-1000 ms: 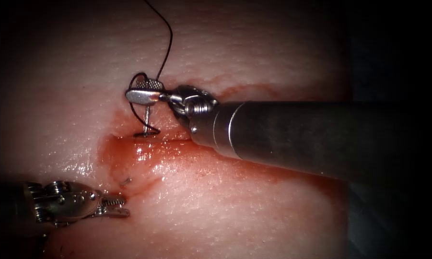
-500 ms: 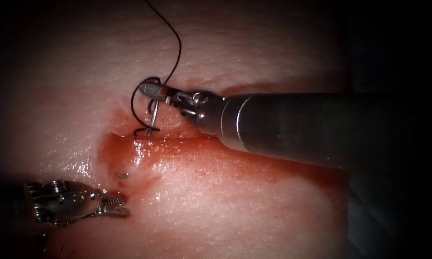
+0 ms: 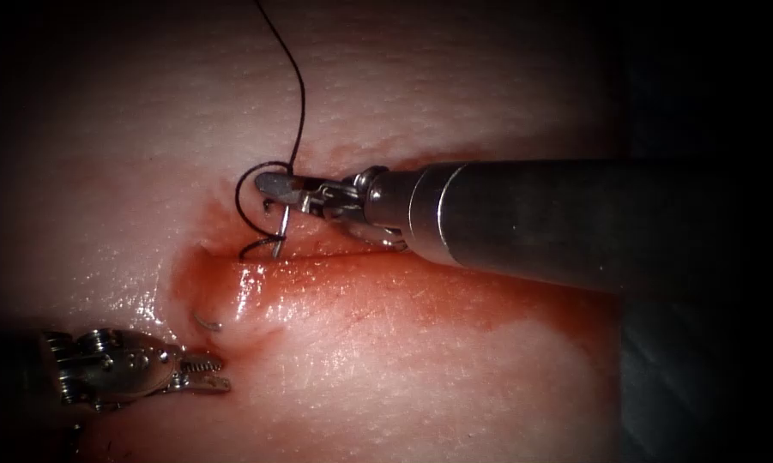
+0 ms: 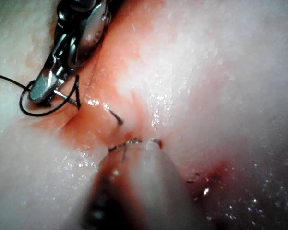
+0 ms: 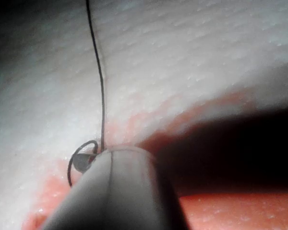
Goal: Wound Closure
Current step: Throw the needle through the tissue beneth the incision with the right driver
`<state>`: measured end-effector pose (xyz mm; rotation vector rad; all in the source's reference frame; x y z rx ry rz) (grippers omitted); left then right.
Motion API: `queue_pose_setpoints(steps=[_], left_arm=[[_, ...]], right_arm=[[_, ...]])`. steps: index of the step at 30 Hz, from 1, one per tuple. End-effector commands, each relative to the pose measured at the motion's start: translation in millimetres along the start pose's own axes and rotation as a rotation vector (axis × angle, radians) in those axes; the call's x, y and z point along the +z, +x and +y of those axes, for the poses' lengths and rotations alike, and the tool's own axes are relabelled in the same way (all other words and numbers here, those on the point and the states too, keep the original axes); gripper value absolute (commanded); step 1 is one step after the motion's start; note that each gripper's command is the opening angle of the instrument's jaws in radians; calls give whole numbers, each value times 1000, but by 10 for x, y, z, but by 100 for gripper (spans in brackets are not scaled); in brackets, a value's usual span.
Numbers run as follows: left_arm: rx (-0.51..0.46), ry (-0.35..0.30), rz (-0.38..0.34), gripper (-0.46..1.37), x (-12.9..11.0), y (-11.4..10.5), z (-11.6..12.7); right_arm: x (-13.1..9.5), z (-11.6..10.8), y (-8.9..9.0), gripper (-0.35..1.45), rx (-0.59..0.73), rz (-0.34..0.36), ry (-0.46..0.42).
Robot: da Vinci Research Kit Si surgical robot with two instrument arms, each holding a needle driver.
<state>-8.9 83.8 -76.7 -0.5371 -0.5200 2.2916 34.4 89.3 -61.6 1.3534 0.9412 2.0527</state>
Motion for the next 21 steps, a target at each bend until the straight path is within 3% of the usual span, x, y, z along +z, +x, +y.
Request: queue_pose_setpoints(steps=[1,9,21], left_arm=[[0,2,0,20,0,0,0],[1,1,0,20,-1,-1,-1],[2,3,1,21,-2,-1,-1]], right_arm=[[0,1,0,-35,11,-8,-6],[-2,22,-43,-35,61,-47,-18],[-11,25,-99,-35,69,-87,-22]])
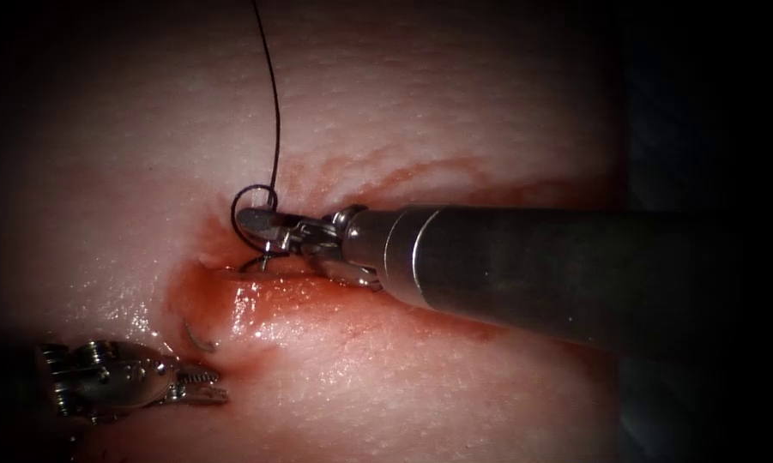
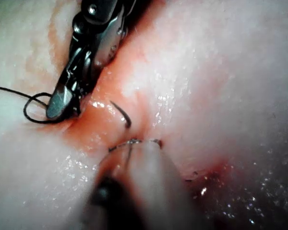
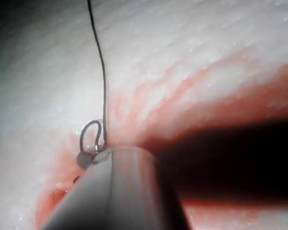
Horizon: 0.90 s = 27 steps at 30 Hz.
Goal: Wound Closure
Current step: Throw the needle through the tissue beneth the incision with the right driver
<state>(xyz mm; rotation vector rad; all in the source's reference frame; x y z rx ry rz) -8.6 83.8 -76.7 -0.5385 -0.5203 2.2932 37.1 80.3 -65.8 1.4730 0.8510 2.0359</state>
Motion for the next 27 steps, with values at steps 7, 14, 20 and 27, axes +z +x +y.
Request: queue_pose_setpoints(steps=[7,14,20,27], left_arm=[[0,5,2,21,-1,0,0],[-1,7,2,22,-2,1,-1],[-1,7,2,22,-2,1,-1],[0,7,2,22,-3,0,-1]], right_arm=[[-6,5,-25,-35,1,-21,-10],[-9,7,-38,-35,3,-23,-16],[-11,-12,-9,-35,-103,55,54],[-25,-32,63,5,-424,184,155]])
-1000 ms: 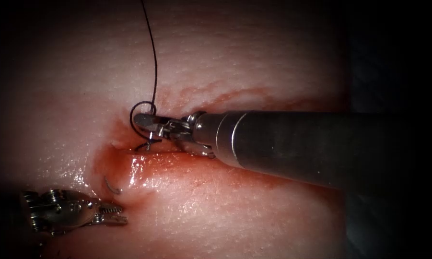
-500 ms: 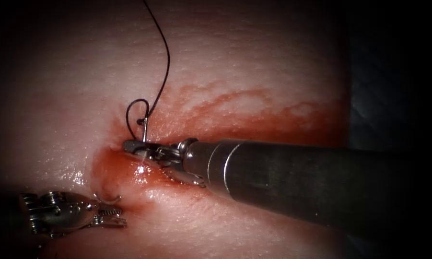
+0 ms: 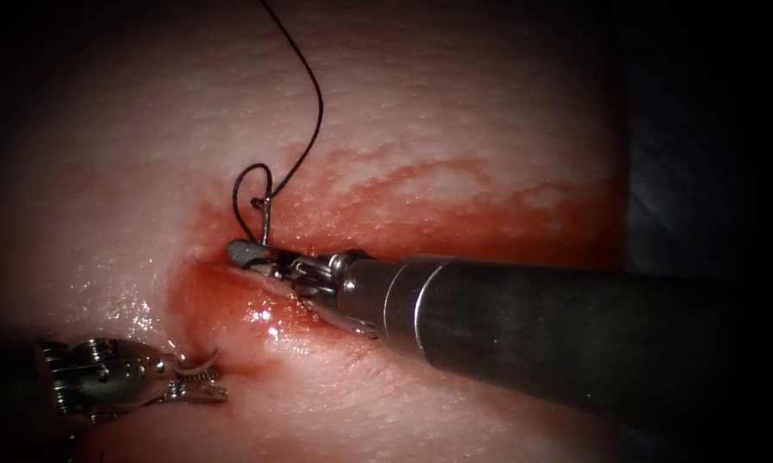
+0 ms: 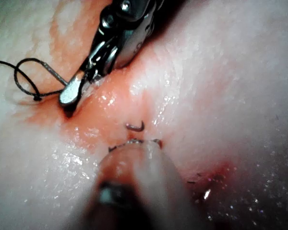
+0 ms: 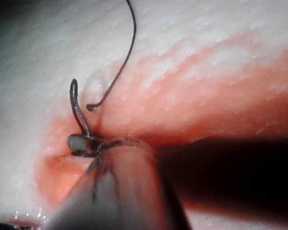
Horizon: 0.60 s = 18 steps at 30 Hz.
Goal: Wound Closure
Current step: Throw the needle through the tissue beneth the incision with the right driver
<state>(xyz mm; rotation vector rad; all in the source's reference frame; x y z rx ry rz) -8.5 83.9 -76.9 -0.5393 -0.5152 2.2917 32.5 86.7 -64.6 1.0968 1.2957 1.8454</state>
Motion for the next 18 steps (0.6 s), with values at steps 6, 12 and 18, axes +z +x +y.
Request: queue_pose_setpoints(steps=[6,12,18], left_arm=[[1,3,0,22,-1,0,0],[1,3,0,22,-1,-1,0],[2,3,0,22,-2,-2,-1]], right_arm=[[14,4,29,99,-308,31,-5],[26,-2,68,109,-477,21,-15],[29,-4,106,106,-540,17,-45]])
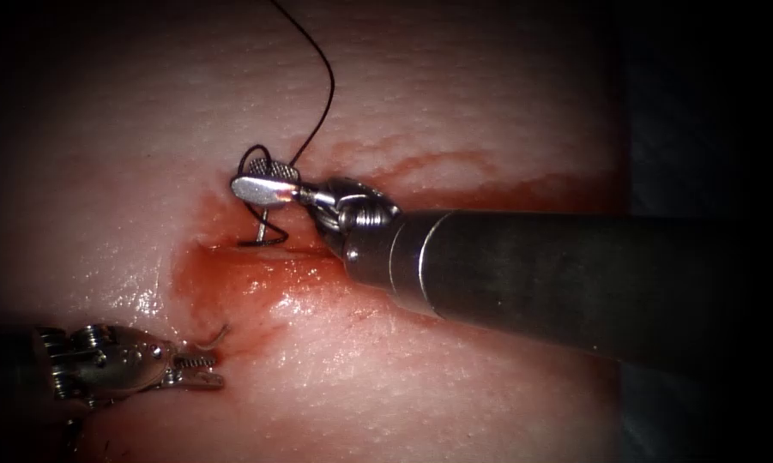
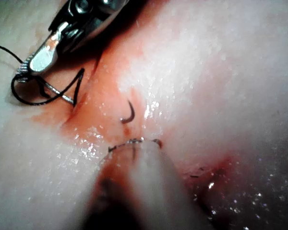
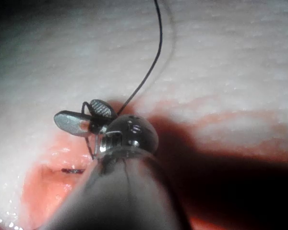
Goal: Wound Closure
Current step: Throw the needle through the tissue beneth the incision with the right driver
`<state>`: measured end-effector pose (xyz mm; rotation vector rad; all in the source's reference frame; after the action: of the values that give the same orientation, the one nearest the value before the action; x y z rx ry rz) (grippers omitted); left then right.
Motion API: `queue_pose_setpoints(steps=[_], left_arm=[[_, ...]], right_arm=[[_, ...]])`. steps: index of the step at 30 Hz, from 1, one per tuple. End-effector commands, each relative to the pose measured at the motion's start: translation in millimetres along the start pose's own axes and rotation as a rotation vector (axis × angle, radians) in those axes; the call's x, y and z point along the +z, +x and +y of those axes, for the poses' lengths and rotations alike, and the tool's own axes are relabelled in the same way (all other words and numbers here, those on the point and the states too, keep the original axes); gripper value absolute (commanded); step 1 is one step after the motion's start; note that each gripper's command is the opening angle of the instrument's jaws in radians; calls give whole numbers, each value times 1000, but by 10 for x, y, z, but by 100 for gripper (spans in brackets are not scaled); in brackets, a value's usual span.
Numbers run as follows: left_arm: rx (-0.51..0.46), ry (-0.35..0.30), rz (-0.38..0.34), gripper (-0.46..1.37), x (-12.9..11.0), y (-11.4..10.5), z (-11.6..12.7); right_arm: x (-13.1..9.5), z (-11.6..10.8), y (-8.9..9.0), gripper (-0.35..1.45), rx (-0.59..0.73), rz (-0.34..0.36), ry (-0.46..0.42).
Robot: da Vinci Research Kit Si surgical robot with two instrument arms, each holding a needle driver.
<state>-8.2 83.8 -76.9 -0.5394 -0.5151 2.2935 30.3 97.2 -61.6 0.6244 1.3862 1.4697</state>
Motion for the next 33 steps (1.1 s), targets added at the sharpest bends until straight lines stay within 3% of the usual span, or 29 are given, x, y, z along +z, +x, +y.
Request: queue_pose_setpoints(steps=[1,6,11,27,30,31,32,33], left_arm=[[0,2,0,22,0,0,0],[0,2,0,22,0,0,0],[1,4,-3,22,0,0,0],[1,4,-2,21,0,0,0],[1,4,-2,21,0,0,0],[1,4,-2,21,0,0,0],[1,4,-3,21,0,0,0],[1,4,-3,21,0,0,0]], right_arm=[[0,4,3,105,-7,0,-2],[2,14,7,98,-11,-29,-12],[4,22,-5,93,-24,-77,-34],[9,33,-34,81,-46,-118,-35],[6,30,-40,60,-30,-129,-39],[5,28,-41,42,-30,-139,-41],[4,27,-41,9,-30,-142,-41],[3,27,-42,-14,-24,-142,-42]])
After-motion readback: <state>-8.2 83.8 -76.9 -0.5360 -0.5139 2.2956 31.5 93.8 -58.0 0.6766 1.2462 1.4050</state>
